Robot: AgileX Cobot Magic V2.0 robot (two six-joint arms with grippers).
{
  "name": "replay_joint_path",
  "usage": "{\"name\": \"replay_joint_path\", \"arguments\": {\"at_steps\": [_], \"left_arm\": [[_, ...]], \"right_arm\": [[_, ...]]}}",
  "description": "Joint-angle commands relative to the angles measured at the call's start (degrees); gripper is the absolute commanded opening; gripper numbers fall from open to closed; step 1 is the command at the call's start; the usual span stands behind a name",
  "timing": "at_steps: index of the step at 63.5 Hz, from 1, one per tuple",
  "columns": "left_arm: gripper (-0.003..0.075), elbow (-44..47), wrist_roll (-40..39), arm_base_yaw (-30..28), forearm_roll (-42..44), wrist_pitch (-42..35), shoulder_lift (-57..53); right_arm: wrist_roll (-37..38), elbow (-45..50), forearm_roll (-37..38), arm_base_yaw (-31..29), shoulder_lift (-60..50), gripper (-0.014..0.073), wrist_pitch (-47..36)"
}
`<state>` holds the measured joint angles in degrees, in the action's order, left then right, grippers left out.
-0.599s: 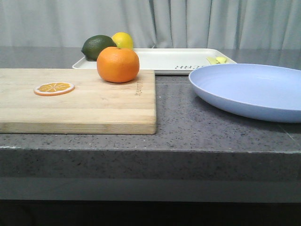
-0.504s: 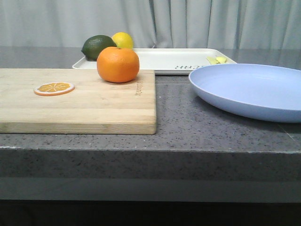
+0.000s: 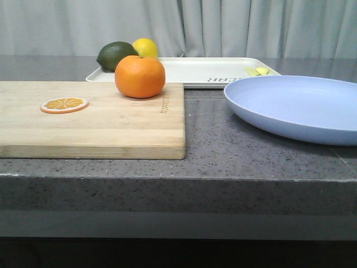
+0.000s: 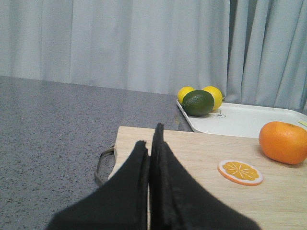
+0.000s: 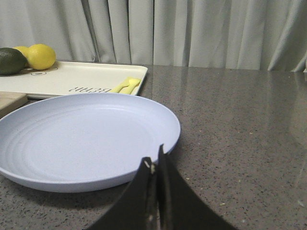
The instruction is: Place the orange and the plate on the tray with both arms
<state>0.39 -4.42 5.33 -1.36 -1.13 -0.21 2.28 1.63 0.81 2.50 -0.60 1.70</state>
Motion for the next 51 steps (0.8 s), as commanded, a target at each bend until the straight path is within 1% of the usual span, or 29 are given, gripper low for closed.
{"name": "replay_joint_path", "arguments": {"at_steps": [1, 13, 21, 33, 39, 46, 51], "left_arm": [[-0.002, 1.57, -0.09, 0.14, -0.39, -4.65, -1.08], [-0.002, 0.59, -0.09, 0.14, -0.39, -7.86, -1.08], [-0.002, -4.4, -0.09, 0.14, -0.27, -4.97, -0.99], [-0.002, -15.62, -0.09, 0.14, 0.3, 5.41, 0.87], [-0.002, -21.83, -0.09, 0.14, 0.3, 11.36, 3.64], [-0.002, -28.3, -0.09, 0.14, 0.46, 17.93, 7.66], [-0.002, -32.79, -0.09, 0.14, 0.46, 21.91, 11.04]], "right_arm": [[-0.37, -1.48, 0.8, -0.27, -1.08, -0.0065, -5.92], [0.26, -2.63, -0.47, -0.27, -1.08, -0.0065, -7.88], [0.26, -6.72, -0.47, -0.3, -1.04, -0.0065, -5.38], [0.21, -15.71, -0.24, -0.3, -0.83, -0.0065, 1.28], [0.21, -20.35, 1.78, -0.34, 0.41, -0.0065, 4.07], [0.21, -26.31, 3.96, -0.34, 3.99, -0.0065, 8.13], [0.21, -30.31, 4.21, -0.34, 7.6, -0.0065, 11.14]]}}
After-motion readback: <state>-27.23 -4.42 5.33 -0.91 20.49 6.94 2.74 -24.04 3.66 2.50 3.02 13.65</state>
